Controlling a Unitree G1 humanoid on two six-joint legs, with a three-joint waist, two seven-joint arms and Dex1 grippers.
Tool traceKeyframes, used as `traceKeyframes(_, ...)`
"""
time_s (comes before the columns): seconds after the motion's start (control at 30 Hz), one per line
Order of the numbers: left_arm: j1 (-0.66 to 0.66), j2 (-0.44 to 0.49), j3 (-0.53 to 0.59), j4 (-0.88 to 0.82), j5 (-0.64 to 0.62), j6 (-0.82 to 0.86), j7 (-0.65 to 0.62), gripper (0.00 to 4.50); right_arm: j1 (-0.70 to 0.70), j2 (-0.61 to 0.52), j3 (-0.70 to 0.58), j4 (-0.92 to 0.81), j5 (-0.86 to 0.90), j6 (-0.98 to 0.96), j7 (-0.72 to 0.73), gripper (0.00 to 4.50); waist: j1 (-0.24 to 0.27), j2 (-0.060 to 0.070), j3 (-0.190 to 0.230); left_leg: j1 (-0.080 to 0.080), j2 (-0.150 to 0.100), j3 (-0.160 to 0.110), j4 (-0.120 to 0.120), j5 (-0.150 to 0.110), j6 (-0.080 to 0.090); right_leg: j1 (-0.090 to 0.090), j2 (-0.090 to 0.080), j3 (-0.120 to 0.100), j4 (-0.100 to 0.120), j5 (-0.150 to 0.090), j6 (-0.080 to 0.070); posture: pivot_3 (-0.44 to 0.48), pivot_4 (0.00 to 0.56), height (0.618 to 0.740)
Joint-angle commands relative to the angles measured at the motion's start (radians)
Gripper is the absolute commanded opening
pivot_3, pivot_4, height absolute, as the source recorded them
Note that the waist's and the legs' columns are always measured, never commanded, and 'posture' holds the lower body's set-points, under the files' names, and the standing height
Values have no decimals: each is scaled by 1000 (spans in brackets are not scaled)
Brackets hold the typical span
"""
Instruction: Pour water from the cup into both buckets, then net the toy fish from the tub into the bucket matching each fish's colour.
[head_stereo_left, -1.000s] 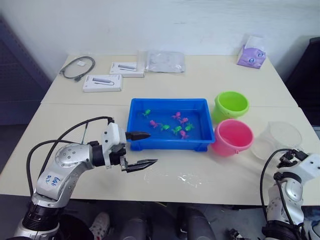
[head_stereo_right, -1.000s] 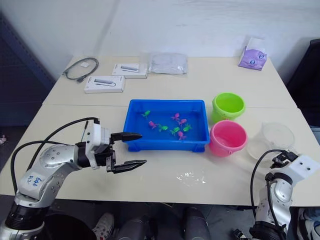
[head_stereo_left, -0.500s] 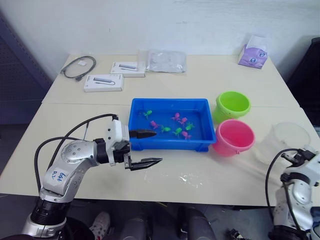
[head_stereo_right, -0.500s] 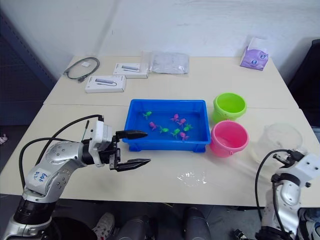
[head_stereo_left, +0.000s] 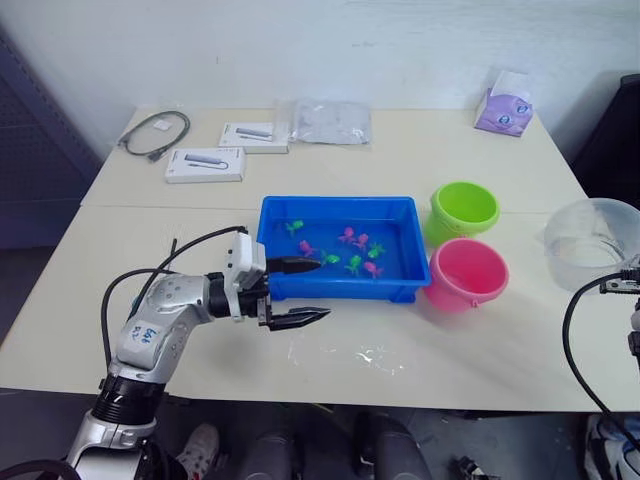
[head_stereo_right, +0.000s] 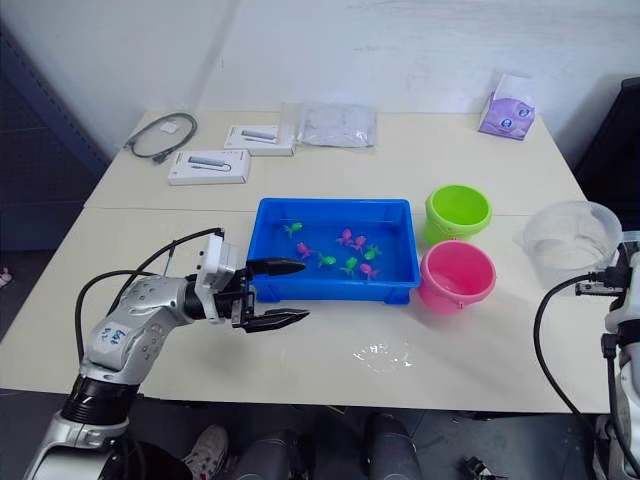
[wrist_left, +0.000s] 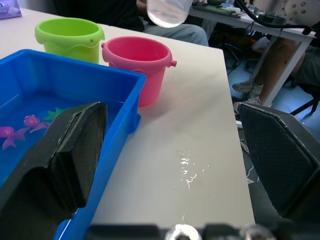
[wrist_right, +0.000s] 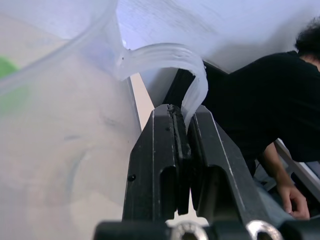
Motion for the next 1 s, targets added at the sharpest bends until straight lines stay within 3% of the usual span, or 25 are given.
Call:
traceKeyframes(0.03,-24,-19,-17,15,18,-49,-21,4500,-3,-44,-4,-72,-88,-11,14,66,0,0,0,0,0,0,0,0,0,0,0,0,-1,0,0,0,150,740)
traceKeyframes(0.33,-16,-61,-21,18,34,-80,-7,4500,-19,-102,63,-77,-276,-27,49,66,2,-1,0,-1,0,0,0,0,1,0,0,-1,-2,0,1,0,150,740)
traceKeyframes(1.0,-4,-100,-24,-13,51,-127,40,4500,-77,-184,110,77,-472,-193,105,66,14,-2,1,-2,0,0,0,1,0,0,1,-2,-3,0,1,0,150,740)
